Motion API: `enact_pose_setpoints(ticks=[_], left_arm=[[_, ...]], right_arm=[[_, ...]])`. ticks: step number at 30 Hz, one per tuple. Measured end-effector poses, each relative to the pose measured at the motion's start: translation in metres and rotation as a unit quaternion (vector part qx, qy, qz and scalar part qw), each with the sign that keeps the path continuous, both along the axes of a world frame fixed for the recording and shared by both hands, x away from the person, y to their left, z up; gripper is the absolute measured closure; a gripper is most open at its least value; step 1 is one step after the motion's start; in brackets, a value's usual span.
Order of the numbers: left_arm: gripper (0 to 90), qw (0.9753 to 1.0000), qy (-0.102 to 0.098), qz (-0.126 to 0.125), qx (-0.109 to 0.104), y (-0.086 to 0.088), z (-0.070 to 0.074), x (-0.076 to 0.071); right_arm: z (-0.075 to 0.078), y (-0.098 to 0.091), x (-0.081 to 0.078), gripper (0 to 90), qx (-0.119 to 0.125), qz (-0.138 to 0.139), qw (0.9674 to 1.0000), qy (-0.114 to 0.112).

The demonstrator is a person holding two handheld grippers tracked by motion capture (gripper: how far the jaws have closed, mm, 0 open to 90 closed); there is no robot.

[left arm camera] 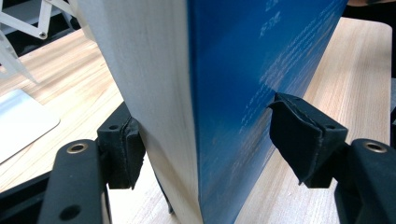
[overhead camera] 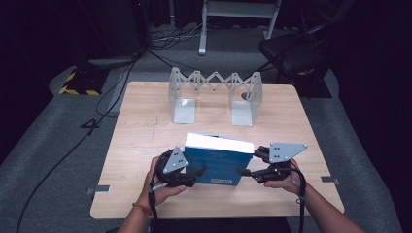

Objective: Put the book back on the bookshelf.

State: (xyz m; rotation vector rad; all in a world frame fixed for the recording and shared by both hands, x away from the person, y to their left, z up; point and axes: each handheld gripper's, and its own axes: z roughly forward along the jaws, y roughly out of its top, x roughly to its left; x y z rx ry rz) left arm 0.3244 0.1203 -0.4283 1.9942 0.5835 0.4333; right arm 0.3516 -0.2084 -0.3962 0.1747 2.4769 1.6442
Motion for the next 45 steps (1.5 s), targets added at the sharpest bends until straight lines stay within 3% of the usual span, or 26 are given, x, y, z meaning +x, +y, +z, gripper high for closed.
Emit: enact_pose_setpoints(ticks=[2,7,11,14,15,16,23,33,45], left_arm=[[30.7,1.0000,-0.001,0.001,0.000,-0.001,0.000,0.003],[30.9,0.9999,0.003,-0.009,0.006,-0.001,0.002,0.008],[30.8,0.9999,0.002,-0.009,0.009,-0.002,0.002,0.011],[30.4,0.9999,0.002,-0.009,0.009,-0.003,0.003,0.013],[29.9,0.9999,0.002,-0.010,0.009,-0.003,0.003,0.014],[29.8,0.9999,0.002,-0.010,0.006,-0.005,0.002,0.015],[29.9,0.9997,0.003,-0.022,0.005,-0.018,0.003,0.024],[30.1,0.9989,0.000,-0.045,0.011,-0.049,0.004,0.040],[29.9,0.9988,0.001,-0.048,-0.003,-0.048,0.001,0.036]], right_arm=[[-0.001,0.004,0.001,41.3,0.001,-0.010,0.9999,0.002],[-0.005,0.010,0.006,39.6,0.005,0.000,0.9999,0.015],[-0.006,0.014,0.008,42.3,0.010,-0.009,0.9998,0.012],[-0.005,0.015,0.008,49.4,0.013,-0.020,0.9997,0.008],[-0.005,0.013,0.009,57.6,0.016,-0.031,0.9994,0.006],[-0.004,0.012,0.009,58.3,0.016,-0.032,0.9993,0.007],[0.000,0.002,0.008,59.7,0.011,-0.039,0.9992,-0.002],[0.003,-0.028,0.011,59.2,0.015,-0.060,0.9980,-0.006],[0.002,-0.024,0.011,58.4,0.020,-0.061,0.9979,-0.003]])
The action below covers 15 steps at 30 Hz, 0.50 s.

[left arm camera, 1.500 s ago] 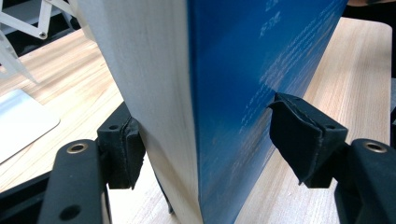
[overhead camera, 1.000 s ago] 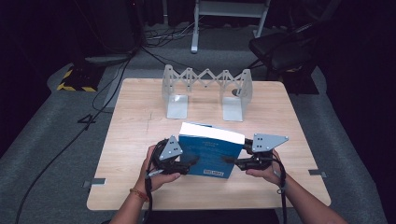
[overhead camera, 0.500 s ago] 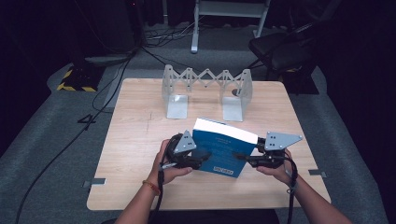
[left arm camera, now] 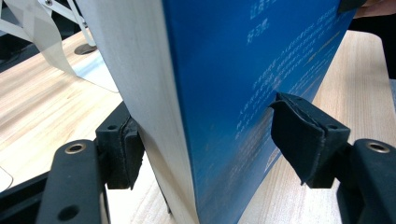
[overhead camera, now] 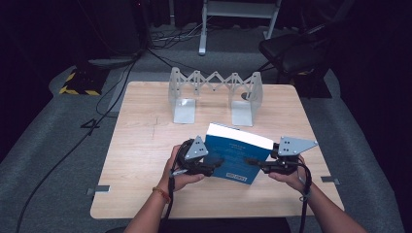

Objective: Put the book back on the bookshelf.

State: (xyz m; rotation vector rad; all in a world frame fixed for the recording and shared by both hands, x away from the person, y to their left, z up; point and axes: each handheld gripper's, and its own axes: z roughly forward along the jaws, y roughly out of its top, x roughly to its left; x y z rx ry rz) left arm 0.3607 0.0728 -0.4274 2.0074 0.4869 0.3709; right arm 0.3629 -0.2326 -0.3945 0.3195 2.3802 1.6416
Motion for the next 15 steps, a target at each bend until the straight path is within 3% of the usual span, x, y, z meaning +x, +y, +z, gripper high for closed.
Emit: enact_pose_setpoints(ticks=[10,15], left_arm=[[29.8,1.0000,0.004,-0.007,0.001,0.004,-0.001,0.000],[29.8,0.9993,0.017,0.016,0.029,0.011,-0.005,-0.004]], right_arm=[[-0.003,0.009,0.001,58.3,0.002,0.002,1.0000,0.006],[-0.004,0.008,0.000,59.9,0.007,0.006,0.9999,0.005]])
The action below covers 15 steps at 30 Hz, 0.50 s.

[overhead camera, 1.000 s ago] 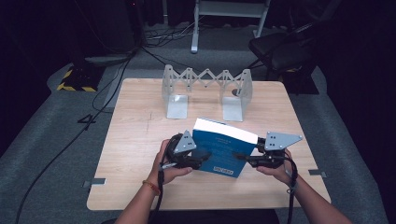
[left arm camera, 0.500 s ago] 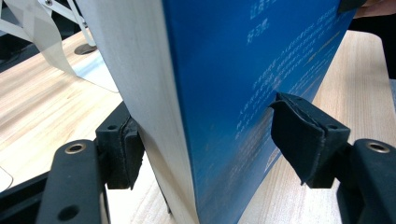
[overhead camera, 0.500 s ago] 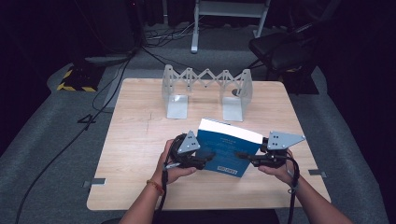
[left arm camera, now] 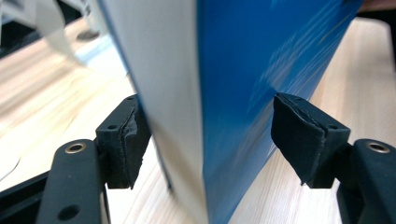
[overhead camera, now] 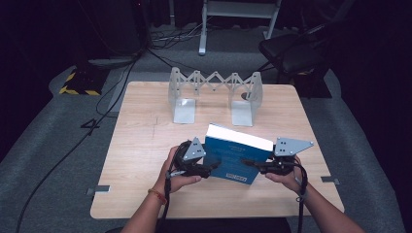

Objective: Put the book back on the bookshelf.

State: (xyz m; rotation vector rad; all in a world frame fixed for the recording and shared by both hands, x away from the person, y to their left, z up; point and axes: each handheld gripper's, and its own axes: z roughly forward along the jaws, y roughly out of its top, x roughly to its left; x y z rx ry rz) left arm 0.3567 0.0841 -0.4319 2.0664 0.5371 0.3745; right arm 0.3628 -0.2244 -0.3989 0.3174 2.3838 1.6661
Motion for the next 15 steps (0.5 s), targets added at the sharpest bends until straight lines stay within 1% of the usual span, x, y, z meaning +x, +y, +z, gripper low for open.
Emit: enact_pose_setpoints(ticks=[2,5,8,9,10,12,14,15], left_arm=[[29.5,0.9999,0.011,0.006,0.010,0.008,-0.003,-0.002],[28.3,0.9987,0.025,0.019,0.040,0.020,-0.010,-0.007],[27.8,0.9959,0.044,0.039,0.069,0.036,-0.020,-0.011],[27.2,0.9950,0.052,0.040,0.076,0.041,-0.023,-0.012],[26.8,0.9933,0.062,0.048,0.086,0.048,-0.027,-0.013],[25.0,0.9905,0.081,0.059,0.094,0.057,-0.034,-0.015],[24.0,0.9881,0.092,0.068,0.102,0.066,-0.041,-0.017],[23.2,0.9881,0.092,0.068,0.102,0.066,-0.041,-0.017]], right_arm=[[0.000,0.000,0.000,60.3,0.001,0.001,1.0000,0.000],[-0.001,0.000,0.000,59.8,0.004,0.001,1.0000,0.003],[-0.002,0.002,0.001,58.4,0.002,-0.001,0.9999,0.010],[-0.002,0.003,0.001,57.8,0.001,-0.001,1.0000,0.009],[-0.003,0.005,0.001,57.8,-0.002,-0.001,1.0000,0.009],[-0.003,0.006,0.000,59.5,0.000,0.004,1.0000,0.005],[-0.003,0.006,-0.001,60.2,-0.001,0.007,1.0000,0.004],[-0.003,0.006,-0.001,60.2,-0.001,0.007,1.0000,0.004]])
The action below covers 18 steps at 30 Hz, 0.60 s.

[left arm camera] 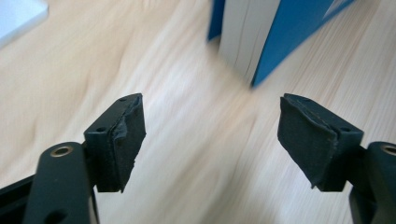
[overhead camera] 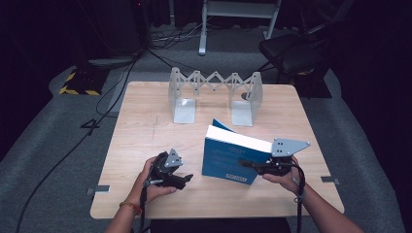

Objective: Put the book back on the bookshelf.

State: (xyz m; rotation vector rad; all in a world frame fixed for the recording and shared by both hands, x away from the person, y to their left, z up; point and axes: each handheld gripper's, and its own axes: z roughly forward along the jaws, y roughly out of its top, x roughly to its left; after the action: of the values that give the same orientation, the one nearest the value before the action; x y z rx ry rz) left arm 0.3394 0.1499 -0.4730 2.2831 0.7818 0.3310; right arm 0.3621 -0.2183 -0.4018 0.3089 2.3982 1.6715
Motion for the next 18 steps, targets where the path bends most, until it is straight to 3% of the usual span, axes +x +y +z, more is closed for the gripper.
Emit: enact_pose_setpoints(ticks=[4,6,9,13,18], left_arm=[[23.0,0.9996,0.011,0.020,0.019,0.010,-0.013,-0.003],[22.7,0.9995,0.014,0.024,0.015,0.013,-0.017,-0.003],[21.8,0.9992,0.018,0.026,0.025,0.015,-0.022,-0.002],[20.0,0.9992,0.026,0.029,0.008,0.018,-0.026,-0.001],[19.9,0.9996,0.006,0.024,-0.014,0.021,-0.031,-0.002]], right_arm=[[0.000,0.000,0.000,60.8,0.002,-0.002,1.0000,-0.001],[0.000,0.000,0.000,61.0,0.001,-0.001,1.0000,-0.001],[0.000,0.000,-0.001,61.1,0.000,0.001,1.0000,-0.004],[0.000,0.000,0.000,61.2,0.001,0.003,1.0000,-0.005],[-0.001,-0.001,0.000,61.2,0.006,0.004,1.0000,-0.005]])
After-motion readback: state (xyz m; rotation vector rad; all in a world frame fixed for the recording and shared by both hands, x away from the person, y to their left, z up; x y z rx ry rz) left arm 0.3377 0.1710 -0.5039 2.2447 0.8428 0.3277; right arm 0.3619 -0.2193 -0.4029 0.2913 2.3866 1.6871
